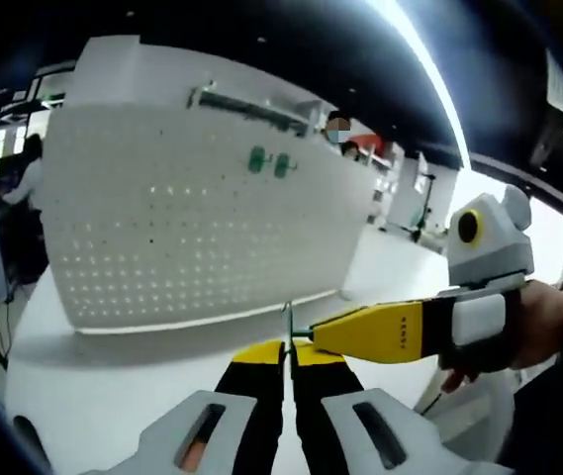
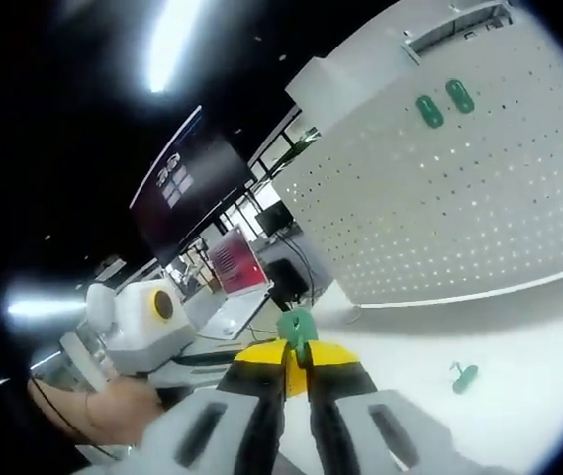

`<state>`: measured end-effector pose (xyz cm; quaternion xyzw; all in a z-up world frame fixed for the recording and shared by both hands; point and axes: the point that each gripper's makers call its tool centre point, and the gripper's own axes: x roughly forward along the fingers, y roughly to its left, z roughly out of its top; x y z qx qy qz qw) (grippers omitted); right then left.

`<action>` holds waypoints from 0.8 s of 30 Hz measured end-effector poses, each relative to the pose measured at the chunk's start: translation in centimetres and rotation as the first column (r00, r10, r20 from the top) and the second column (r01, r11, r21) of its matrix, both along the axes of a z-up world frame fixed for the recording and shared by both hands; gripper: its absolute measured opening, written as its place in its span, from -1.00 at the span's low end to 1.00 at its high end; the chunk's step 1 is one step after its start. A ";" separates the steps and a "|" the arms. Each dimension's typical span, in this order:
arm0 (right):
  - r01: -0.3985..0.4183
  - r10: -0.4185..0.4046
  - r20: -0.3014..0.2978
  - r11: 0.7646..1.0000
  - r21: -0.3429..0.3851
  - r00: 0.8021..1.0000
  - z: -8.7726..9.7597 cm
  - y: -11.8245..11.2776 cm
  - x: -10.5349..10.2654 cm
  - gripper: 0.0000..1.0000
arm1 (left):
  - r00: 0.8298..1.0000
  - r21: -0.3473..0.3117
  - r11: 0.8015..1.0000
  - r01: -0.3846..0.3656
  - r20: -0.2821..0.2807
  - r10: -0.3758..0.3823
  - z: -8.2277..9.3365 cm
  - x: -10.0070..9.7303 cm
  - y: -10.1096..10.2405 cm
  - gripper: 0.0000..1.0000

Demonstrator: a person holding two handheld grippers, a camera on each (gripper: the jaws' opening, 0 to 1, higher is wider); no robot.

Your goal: Insert the hook assembly into the mounting plate slot until the hook locks in place.

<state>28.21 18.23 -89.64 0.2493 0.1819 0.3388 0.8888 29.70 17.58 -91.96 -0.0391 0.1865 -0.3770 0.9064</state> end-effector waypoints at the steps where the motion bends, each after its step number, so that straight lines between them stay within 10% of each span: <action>1: 0.006 -0.006 -0.007 1.000 0.019 1.000 0.1 0.0 0.1 -0.93 | 1.000 0.001 1.000 0.001 0.004 -0.001 0.1 0.0 0.0 -0.98; 24: -0.015 0.016 0.017 0.997 -0.081 1.000 -0.7 -0.2 -0.1 -0.99 | 0.998 0.028 0.999 0.047 -0.043 -0.045 -1.2 -0.7 -0.5 -0.92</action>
